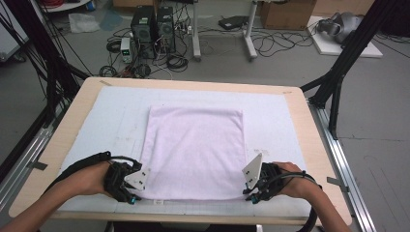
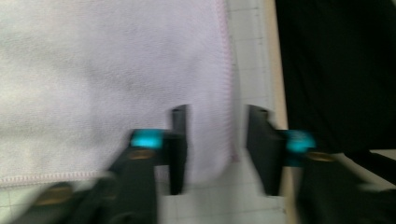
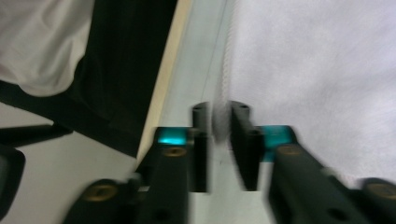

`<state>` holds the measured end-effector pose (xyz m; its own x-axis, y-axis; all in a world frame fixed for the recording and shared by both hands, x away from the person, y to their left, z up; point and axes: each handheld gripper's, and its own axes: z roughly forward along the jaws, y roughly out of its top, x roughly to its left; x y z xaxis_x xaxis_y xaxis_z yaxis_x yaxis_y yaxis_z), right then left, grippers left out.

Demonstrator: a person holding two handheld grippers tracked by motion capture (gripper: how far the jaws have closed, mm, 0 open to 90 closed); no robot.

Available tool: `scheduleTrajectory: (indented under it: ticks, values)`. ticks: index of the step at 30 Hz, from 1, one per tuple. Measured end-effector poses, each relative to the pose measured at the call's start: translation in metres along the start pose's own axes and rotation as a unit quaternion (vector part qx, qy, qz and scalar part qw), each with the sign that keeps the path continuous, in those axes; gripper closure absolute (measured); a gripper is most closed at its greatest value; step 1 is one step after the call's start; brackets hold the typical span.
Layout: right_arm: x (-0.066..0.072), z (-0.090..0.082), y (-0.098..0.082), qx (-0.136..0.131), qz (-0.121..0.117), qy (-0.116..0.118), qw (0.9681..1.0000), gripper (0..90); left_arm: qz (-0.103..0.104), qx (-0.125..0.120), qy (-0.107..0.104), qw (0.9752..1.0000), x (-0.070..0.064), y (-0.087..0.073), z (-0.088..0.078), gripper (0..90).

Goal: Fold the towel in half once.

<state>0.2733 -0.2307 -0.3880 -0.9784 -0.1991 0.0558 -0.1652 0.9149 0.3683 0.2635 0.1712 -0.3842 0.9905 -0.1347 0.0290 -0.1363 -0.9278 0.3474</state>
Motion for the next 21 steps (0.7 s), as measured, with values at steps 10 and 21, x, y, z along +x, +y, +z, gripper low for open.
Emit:
scheduleTrajectory:
  ticks: [10,21]
  values:
    - [0.004,-0.022,-0.025,-0.151,0.098,-0.114,0.977,18.4,-0.1,-0.167,0.082,0.9775,0.013,-0.046,-0.024,24.1]
    - [0.011,-0.036,-0.064,-0.323,0.21,-0.268,0.8829,2.5,-0.209,-0.28,0.177,0.9201,0.018,-0.092,-0.04,5.4]
